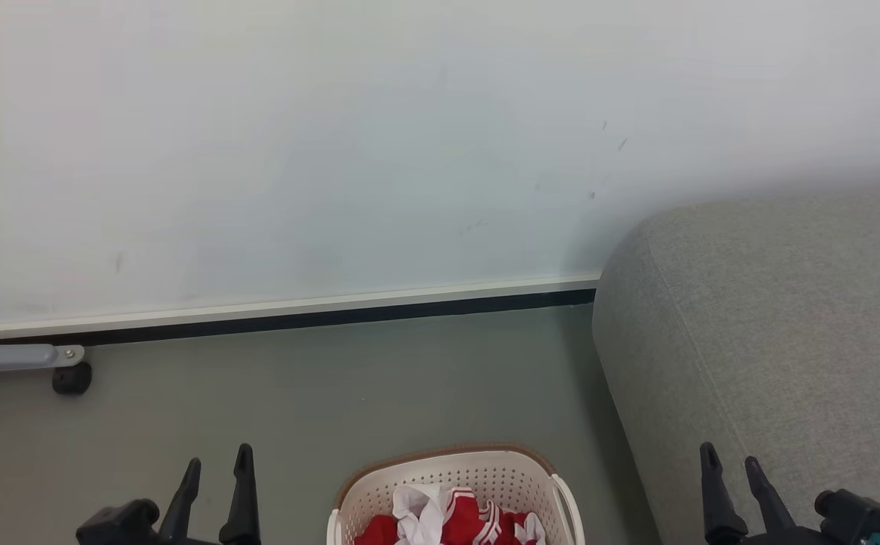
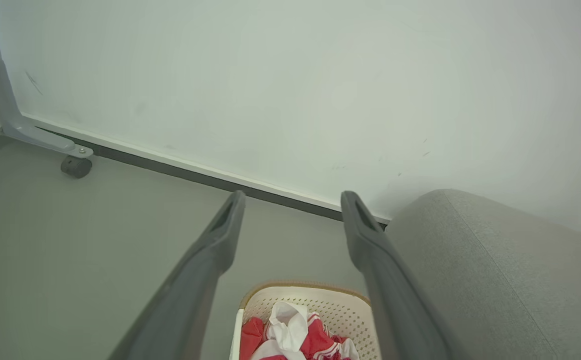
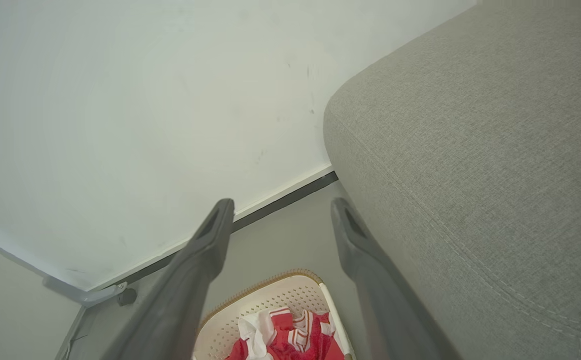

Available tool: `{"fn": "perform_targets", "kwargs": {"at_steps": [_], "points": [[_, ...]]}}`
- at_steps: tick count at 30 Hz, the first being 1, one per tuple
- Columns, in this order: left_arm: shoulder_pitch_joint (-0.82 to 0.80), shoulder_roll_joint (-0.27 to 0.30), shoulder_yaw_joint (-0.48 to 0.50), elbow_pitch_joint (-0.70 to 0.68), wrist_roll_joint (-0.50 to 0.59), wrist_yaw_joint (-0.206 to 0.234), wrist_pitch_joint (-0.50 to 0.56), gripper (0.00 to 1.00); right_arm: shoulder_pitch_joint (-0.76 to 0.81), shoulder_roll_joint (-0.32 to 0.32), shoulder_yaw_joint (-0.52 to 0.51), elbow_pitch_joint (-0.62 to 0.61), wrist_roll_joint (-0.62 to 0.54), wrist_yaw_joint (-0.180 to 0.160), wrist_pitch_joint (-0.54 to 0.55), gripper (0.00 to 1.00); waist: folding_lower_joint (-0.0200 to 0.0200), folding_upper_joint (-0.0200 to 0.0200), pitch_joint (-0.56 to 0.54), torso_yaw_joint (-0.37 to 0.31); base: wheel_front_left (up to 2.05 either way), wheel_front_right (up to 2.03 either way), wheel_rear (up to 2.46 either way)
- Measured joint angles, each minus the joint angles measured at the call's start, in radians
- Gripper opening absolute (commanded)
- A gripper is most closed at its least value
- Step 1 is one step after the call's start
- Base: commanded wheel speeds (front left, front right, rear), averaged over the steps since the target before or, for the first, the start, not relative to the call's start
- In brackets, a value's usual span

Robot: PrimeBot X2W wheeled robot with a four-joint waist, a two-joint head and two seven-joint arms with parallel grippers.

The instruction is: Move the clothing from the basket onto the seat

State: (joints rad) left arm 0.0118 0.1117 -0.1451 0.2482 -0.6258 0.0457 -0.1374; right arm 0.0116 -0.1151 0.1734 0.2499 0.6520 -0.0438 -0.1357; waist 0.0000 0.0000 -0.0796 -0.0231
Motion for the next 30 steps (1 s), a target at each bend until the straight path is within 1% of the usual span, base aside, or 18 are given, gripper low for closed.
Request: {"fn": "perform_targets", "kwargs": {"at_steps": [11, 21, 25, 30], "points": [[0.022, 0.000, -0.004, 0.000, 0.136, 0.026, -0.037, 1.00, 0.005, -0.012, 0.035, -0.004, -0.136, -0.022, -0.038, 1.00, 0.0000, 0.0000, -0.011, -0.004, 0.00, 0.00, 0.00], [0.039, -0.001, -0.004, 0.002, 0.234, 0.050, -0.068, 1.00, 0.019, -0.020, 0.067, -0.011, -0.255, -0.045, -0.070, 1.00, 0.0000, 0.0000, -0.018, -0.006, 0.00, 0.00, 0.00], [0.044, -0.001, -0.003, 0.006, 0.277, 0.053, -0.082, 1.00, 0.020, -0.023, 0.080, -0.014, -0.301, -0.052, -0.085, 1.00, 0.0000, 0.0000, -0.021, -0.008, 0.00, 0.00, 0.00], [0.055, -0.001, -0.003, 0.011, 0.330, 0.070, -0.095, 1.00, 0.024, -0.030, 0.095, -0.017, -0.361, -0.062, -0.097, 1.00, 0.0000, 0.0000, -0.024, -0.010, 0.00, 0.00, 0.00]]}}
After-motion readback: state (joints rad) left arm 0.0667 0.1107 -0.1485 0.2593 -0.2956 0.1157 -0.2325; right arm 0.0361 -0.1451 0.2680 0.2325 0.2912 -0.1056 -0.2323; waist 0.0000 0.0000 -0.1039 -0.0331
